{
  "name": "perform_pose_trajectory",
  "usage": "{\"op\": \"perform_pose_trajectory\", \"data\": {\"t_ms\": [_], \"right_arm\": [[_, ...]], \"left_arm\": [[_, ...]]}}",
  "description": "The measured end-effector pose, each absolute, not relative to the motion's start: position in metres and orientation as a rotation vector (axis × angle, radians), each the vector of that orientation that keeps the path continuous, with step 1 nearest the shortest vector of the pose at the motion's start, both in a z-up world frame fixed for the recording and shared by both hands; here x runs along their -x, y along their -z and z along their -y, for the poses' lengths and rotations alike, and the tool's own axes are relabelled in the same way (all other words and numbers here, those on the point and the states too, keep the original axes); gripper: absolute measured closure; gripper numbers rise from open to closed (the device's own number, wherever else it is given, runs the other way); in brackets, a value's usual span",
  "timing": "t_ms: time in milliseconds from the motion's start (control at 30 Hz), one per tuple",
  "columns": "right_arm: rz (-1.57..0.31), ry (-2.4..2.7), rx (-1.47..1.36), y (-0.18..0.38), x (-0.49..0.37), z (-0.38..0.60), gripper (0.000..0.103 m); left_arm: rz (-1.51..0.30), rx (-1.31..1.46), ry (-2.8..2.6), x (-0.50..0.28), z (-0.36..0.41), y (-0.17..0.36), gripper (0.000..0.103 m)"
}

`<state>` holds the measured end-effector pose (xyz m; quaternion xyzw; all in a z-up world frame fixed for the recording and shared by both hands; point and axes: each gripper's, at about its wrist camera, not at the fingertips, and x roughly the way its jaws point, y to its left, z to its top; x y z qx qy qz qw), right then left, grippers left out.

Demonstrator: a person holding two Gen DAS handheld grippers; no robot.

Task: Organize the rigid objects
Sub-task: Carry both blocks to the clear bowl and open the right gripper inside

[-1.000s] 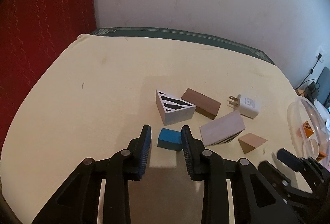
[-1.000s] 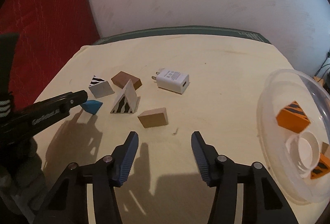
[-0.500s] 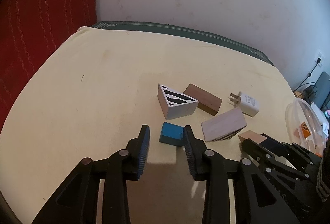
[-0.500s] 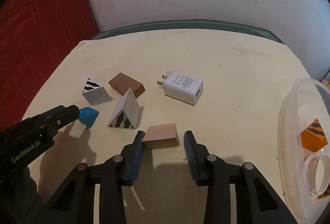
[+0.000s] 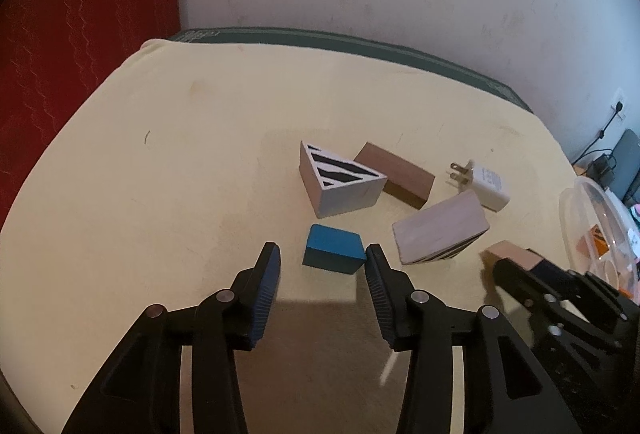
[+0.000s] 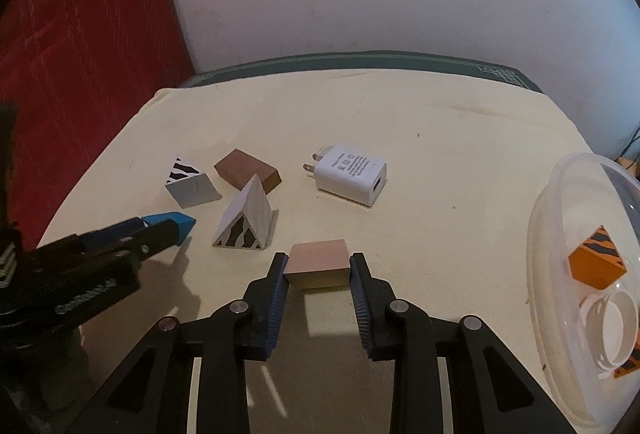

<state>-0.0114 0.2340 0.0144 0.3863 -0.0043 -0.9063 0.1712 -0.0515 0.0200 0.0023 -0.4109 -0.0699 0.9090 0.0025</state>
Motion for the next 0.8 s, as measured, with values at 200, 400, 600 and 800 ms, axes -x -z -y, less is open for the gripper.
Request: {"op": "perform_pose_trajectory", "data": {"t_ms": [200,400,600,800], "right_arm": [[0.05,2.575,-1.085,-0.017,0.009,-0.236,0.071],[0.067,2.581,-1.067,-0.019,0.005,-0.237,0.071],[0.112,2.604,-1.04,-0.024,-0.002,-0.245,0.071],[0.162,2.667,-0.978,-0.032,-0.012,-0.259,0.071]], "left_arm": [[0.201,1.297,-2.837,0.055,-0.022,0.002,0.065],[0.16,1.279,-2.834,0.051,-0.022,0.002,0.07],[0.156,1.239,-2.846,0.047,-0.025,-0.003,0.07],[0.165,1.213,-2.858,0.044,-0.03,-0.007,0.07]]}}
